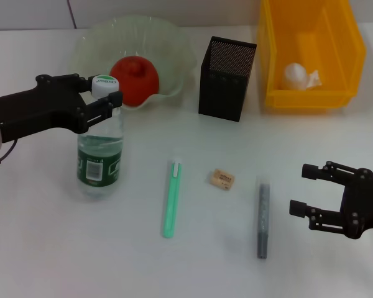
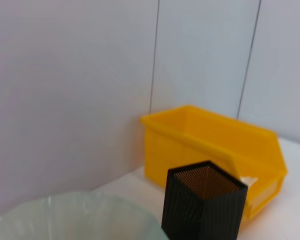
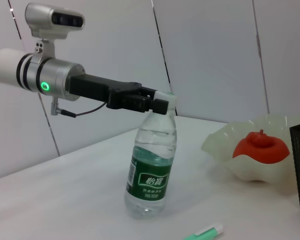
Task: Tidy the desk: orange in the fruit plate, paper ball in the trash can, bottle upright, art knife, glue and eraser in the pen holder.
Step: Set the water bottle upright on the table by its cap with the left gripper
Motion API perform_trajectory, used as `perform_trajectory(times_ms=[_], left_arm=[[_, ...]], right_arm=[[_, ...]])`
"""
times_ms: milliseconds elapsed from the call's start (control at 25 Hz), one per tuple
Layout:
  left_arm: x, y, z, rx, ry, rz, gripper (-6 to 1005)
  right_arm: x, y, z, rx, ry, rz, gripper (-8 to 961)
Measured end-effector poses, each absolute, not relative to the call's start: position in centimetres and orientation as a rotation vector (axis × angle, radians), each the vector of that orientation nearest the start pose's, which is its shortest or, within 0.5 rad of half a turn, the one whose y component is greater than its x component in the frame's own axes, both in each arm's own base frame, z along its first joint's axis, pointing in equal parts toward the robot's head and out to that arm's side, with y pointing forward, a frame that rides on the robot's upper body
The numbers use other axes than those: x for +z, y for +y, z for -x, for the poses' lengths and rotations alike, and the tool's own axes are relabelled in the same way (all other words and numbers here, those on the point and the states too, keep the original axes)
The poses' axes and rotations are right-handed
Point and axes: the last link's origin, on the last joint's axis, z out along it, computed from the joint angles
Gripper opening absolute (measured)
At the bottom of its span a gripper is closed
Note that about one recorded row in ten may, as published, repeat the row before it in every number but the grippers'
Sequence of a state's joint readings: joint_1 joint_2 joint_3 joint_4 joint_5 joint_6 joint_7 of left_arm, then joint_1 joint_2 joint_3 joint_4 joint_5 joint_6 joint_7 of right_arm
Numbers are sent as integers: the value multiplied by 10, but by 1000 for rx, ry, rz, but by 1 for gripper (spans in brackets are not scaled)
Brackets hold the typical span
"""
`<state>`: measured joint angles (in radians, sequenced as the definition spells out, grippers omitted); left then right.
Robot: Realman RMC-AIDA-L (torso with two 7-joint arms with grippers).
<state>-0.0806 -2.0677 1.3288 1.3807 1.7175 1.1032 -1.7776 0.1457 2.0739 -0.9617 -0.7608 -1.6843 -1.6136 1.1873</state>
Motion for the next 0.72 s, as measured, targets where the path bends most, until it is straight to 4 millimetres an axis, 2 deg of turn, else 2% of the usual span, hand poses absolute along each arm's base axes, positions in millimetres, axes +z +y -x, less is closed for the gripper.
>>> perform_trajectory(times_ms=[240,720], left_arm=[[36,305,242,-629,-538,2437,449],[35,307,242,-633,-472,2439,469]], right_arm=[[2,235,-311,793,573,2636,788],[1,236,-310,796,579,2648,788]])
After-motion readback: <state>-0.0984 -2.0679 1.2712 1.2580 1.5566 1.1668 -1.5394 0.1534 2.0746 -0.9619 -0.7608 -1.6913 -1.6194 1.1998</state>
